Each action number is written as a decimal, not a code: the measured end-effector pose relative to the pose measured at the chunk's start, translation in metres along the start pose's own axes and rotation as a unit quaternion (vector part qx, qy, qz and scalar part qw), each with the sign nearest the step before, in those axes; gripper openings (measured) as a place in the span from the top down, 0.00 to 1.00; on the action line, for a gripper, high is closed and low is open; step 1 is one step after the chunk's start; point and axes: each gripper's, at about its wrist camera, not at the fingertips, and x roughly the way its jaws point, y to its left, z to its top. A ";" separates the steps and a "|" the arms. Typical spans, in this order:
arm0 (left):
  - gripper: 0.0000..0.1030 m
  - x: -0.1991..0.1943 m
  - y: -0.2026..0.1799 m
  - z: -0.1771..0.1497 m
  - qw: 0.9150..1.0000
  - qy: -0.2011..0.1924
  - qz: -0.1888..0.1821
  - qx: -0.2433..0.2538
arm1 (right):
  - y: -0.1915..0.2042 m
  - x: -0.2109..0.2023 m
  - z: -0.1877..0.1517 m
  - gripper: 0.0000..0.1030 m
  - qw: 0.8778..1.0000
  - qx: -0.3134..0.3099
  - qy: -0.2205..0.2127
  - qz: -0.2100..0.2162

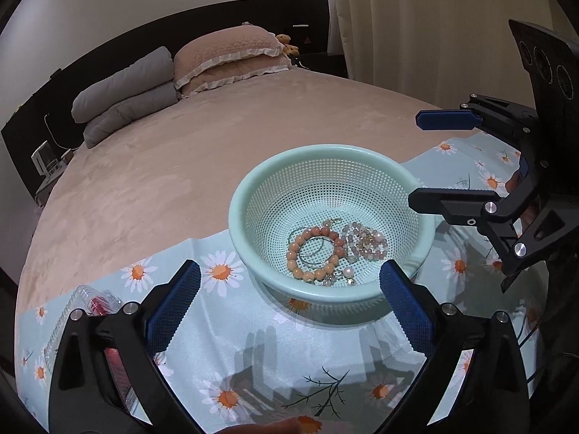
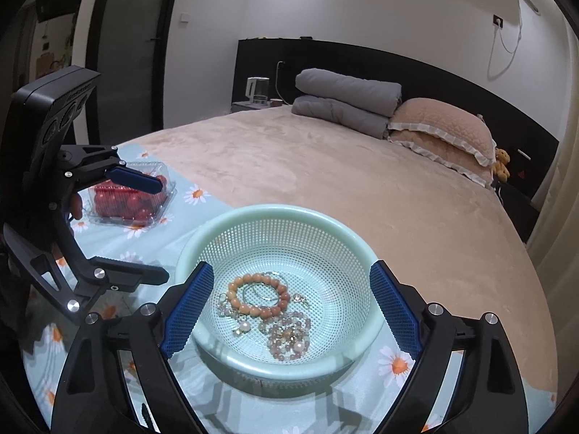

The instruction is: Organize jewelry

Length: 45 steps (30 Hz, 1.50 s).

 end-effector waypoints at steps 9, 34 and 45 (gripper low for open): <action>0.06 -0.029 -0.016 -0.032 0.998 0.013 0.036 -0.056 | 0.015 -0.045 -0.029 0.16 0.995 0.064 -0.036 -0.065; 0.06 -0.106 -0.099 -0.135 0.989 0.006 0.099 -0.108 | 0.098 -0.111 -0.119 0.08 0.976 0.153 0.070 -0.136; 0.06 -0.143 -0.091 -0.149 0.982 -0.004 0.129 -0.135 | 0.126 -0.141 -0.135 0.08 0.964 0.187 0.086 -0.170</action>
